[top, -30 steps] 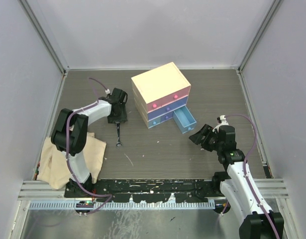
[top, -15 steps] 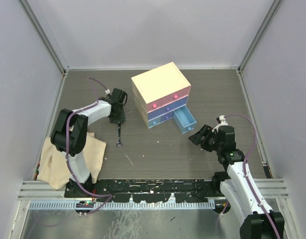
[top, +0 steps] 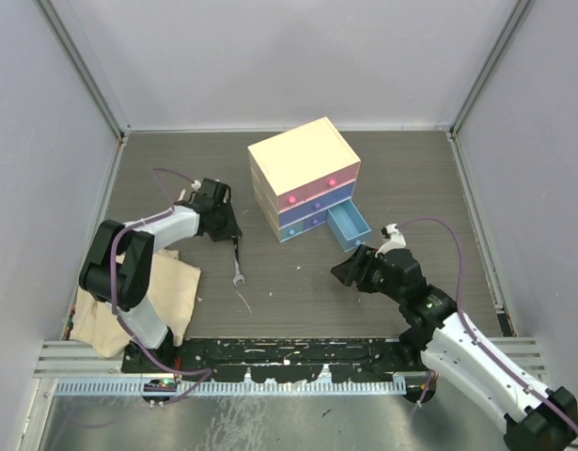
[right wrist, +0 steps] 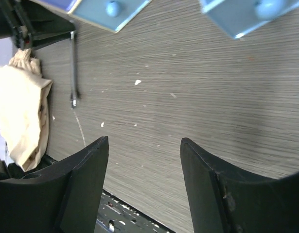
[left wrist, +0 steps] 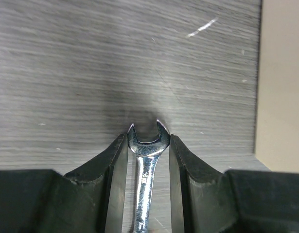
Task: Sort the tools into containers
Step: Pick up the wrench from the center of the board.
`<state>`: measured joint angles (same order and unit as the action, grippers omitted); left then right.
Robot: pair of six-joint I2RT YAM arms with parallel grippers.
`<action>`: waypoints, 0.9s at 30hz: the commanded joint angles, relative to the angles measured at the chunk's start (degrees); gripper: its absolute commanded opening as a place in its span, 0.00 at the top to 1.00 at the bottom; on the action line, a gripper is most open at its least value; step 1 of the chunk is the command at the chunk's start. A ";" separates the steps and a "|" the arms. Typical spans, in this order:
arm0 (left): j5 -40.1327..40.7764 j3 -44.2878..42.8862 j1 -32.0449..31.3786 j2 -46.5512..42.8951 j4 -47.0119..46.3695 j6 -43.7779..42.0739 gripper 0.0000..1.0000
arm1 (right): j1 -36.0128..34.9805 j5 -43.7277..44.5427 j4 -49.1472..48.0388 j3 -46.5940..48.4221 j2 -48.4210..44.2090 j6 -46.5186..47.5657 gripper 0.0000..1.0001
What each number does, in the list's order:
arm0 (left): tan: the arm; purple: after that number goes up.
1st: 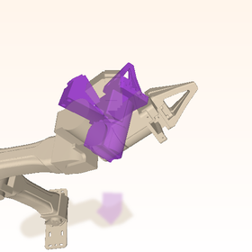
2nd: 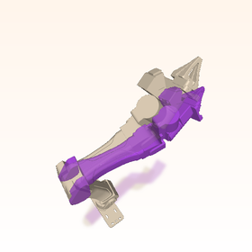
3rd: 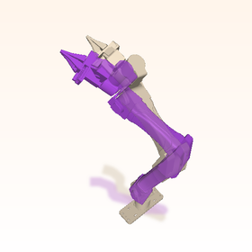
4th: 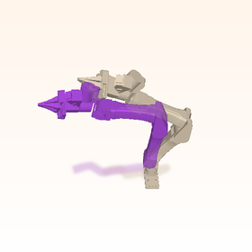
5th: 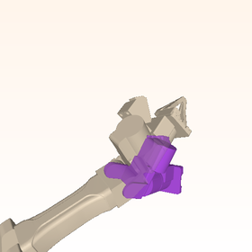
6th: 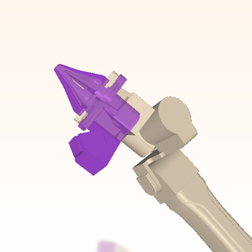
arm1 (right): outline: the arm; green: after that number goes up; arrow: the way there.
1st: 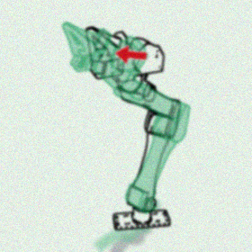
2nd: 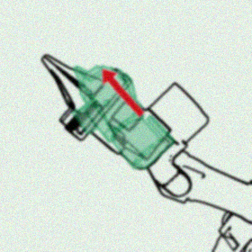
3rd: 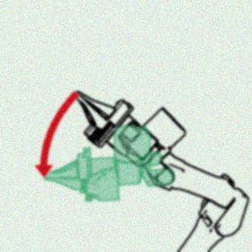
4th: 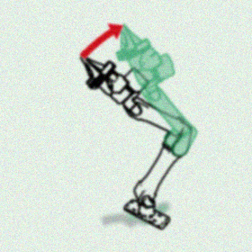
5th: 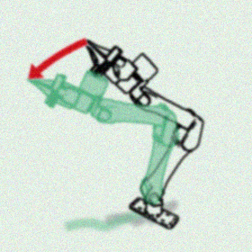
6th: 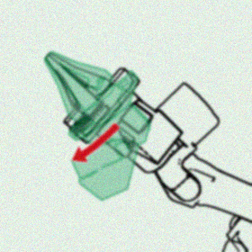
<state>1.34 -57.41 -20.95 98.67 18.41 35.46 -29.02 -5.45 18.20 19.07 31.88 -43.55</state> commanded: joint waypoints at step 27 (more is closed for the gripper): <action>-10.48 15.37 -2.17 -5.23 -12.92 14.84 0.76 | -33.65 14.81 -58.29 9.41 58.11 -6.70 0.42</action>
<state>-8.91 -44.45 -22.55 92.53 3.16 49.65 -61.58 10.44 -31.86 26.04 86.56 -48.25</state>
